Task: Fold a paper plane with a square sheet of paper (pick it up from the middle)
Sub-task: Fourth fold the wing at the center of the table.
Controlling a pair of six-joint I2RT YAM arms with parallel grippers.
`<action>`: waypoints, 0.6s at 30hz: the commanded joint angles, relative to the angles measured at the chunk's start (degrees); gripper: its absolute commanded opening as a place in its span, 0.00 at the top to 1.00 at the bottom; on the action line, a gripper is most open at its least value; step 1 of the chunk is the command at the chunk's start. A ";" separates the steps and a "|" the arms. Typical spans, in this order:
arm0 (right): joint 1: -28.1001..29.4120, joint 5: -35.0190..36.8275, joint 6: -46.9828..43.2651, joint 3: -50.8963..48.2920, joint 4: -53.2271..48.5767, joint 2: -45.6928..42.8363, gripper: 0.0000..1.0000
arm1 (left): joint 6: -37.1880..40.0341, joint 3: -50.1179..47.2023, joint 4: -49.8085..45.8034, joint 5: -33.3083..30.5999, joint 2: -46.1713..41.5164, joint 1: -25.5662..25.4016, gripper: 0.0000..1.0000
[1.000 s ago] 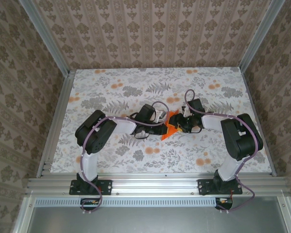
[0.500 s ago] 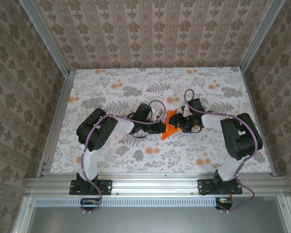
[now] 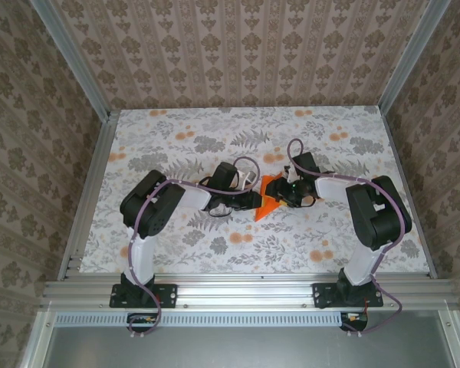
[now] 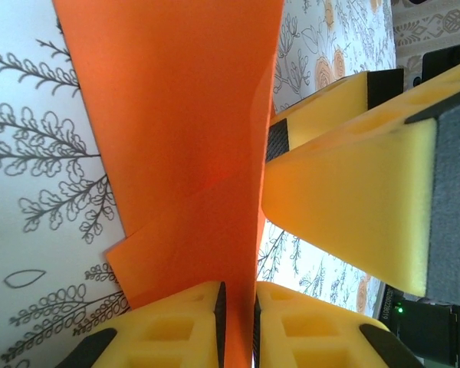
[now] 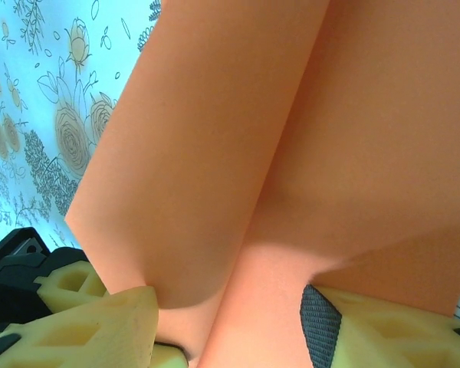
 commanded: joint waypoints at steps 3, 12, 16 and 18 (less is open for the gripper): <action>0.22 11.86 -1.97 -2.36 -7.10 5.70 0.45 | 2.40 -0.94 -3.34 -1.74 -2.66 0.75 0.84; 0.90 14.16 -1.44 -1.80 -8.83 5.84 0.46 | 0.19 -2.42 -0.04 -1.33 -3.70 1.25 0.83; 1.33 15.07 -1.36 -1.52 -9.46 5.98 0.46 | -0.35 -2.51 0.81 -1.06 -4.34 1.43 0.79; 1.51 15.06 -1.38 -1.66 -9.24 6.02 0.45 | -0.33 -2.43 0.42 -1.59 -4.47 1.52 0.79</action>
